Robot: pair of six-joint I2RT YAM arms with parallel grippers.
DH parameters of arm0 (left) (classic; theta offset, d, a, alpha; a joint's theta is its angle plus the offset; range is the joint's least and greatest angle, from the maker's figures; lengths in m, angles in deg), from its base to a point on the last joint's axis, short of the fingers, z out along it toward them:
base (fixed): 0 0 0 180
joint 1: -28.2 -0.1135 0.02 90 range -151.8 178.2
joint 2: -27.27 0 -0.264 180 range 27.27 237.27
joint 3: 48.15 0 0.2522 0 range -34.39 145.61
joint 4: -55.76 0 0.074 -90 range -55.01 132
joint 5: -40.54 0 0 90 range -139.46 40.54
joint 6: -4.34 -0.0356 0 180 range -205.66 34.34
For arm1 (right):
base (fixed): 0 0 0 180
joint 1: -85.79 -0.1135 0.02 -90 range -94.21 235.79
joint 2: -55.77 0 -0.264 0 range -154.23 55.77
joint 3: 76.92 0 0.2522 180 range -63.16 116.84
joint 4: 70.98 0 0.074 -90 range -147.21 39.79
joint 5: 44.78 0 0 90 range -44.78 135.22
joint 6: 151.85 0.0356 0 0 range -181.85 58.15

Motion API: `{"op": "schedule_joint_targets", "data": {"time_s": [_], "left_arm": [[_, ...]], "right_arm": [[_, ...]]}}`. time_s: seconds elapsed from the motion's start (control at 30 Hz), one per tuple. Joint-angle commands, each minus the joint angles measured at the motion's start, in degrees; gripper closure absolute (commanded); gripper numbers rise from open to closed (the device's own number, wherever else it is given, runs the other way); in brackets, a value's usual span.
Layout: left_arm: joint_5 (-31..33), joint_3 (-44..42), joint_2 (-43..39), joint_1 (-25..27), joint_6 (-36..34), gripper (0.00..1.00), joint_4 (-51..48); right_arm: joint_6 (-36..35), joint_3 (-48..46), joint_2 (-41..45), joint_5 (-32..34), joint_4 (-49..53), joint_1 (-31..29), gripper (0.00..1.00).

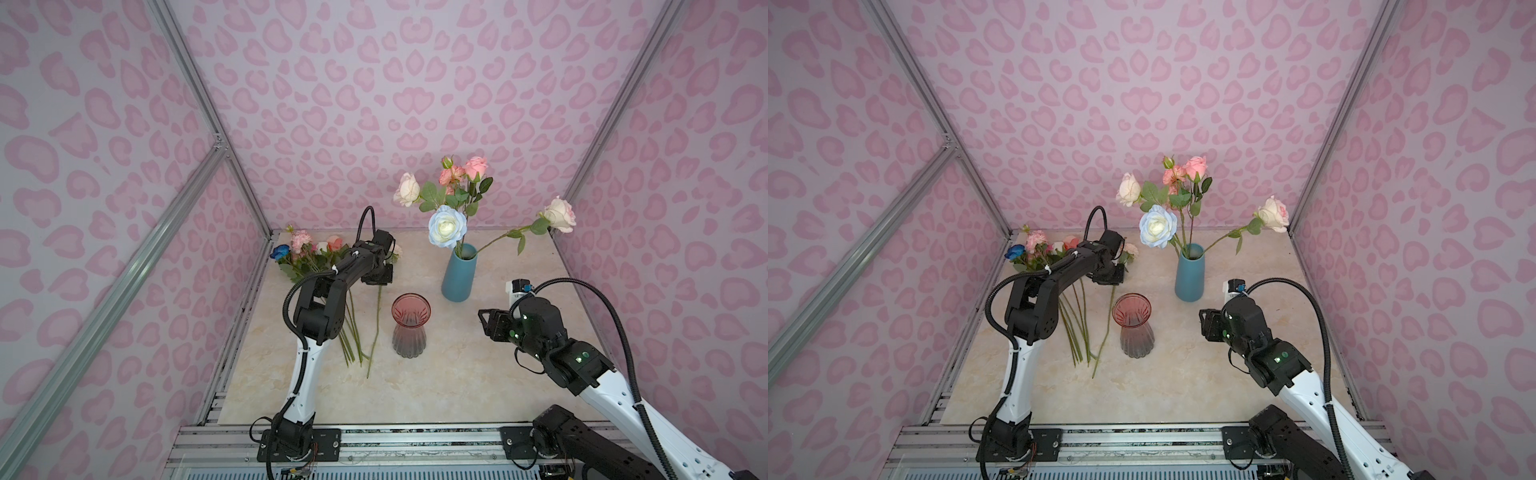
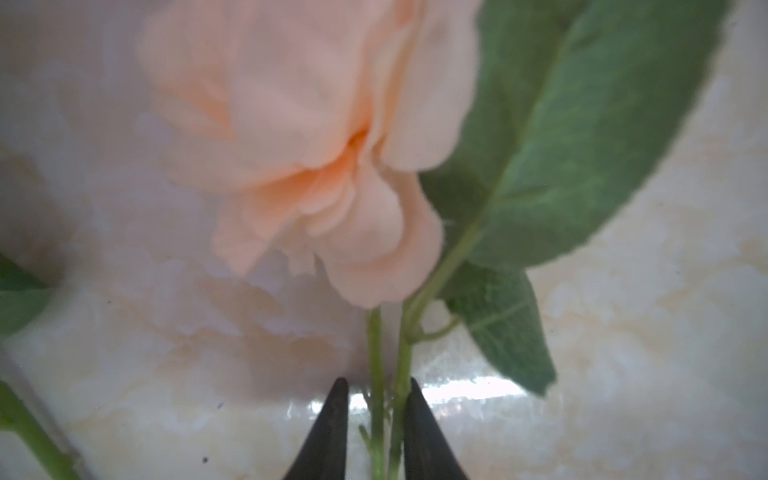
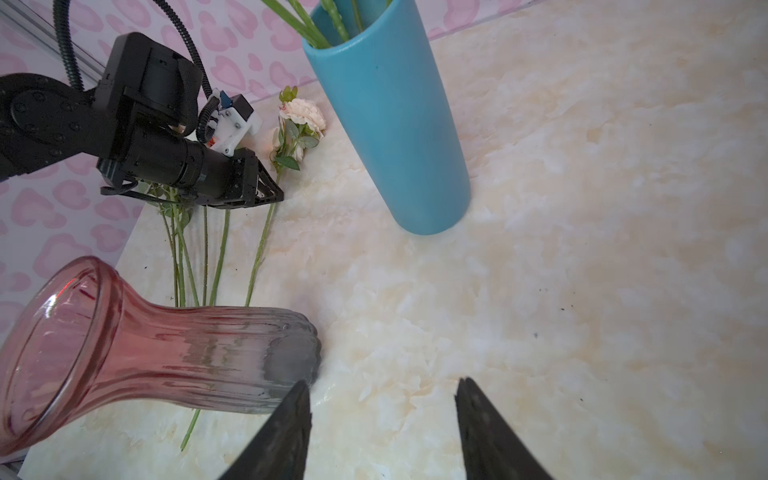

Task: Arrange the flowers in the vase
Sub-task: 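Release the pink vase and move the left gripper to the peach rose stem, then grasp the peach rose stem with the left gripper and lift it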

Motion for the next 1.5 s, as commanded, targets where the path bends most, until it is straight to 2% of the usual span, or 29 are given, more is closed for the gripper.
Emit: {"op": "schedule_joint_targets", "data": {"time_s": [0.0,0.07,0.27,0.43,0.57,0.73,0.8,0.87,1.07,1.27,1.47], "left_arm": [[0.34,-0.96,0.05,0.02,0.12,0.88,-0.39],[0.39,-1.1,-0.96,0.01,0.15,0.97,-0.52],[1.95,-6.07,-12.14,-0.75,1.9,0.97,4.64],[2.87,-6.09,-21.33,-1.41,2.4,0.97,5.21],[-0.65,-10.69,-32.34,-3.01,4.46,0.97,8.95],[-4.28,-19.83,-46.55,-5.19,5.45,0.96,18.17],[-7.62,-23.28,-51.75,-6.46,5.88,0.96,22.86],[-8.42,-24.61,-55.87,-6.76,5.23,0.96,25.31],[-11.09,-23.98,-64.15,-6.92,4.31,0.96,26.72],[-13.4,-30.86,-75.41,-6.93,4.52,0.96,36.78],[-15.53,-32.72,-82.96,-6.87,3.43,0.96,42.1]], "right_arm": [[-0.12,-0.37,0.13,-0.32,-1.56,-0.03,0.43],[-0.15,-0.24,0.78,-0.32,-1.43,0.09,0.43],[-0.24,-0.51,2.93,-0.08,-1.16,0.07,0.44],[-0.44,-0.96,4.86,0.97,-1.36,0.05,0.45],[-1.43,-0.34,6.41,1.87,-0.1,0.05,0.45],[-1.42,0.98,8.57,2.55,2.14,0.07,0.46],[-0.79,1.43,9.48,2.2,2.54,0.1,0.47],[-0.1,1.28,10.41,1.1,1.85,0.1,0.47],[0.84,0.69,11.21,-1.16,0.46,0.04,0.47],[1.32,0.09,12.14,-1.02,0.24,0.04,0.47],[1.25,0.2,12.08,-1.2,0.32,0.05,0.47]]}}
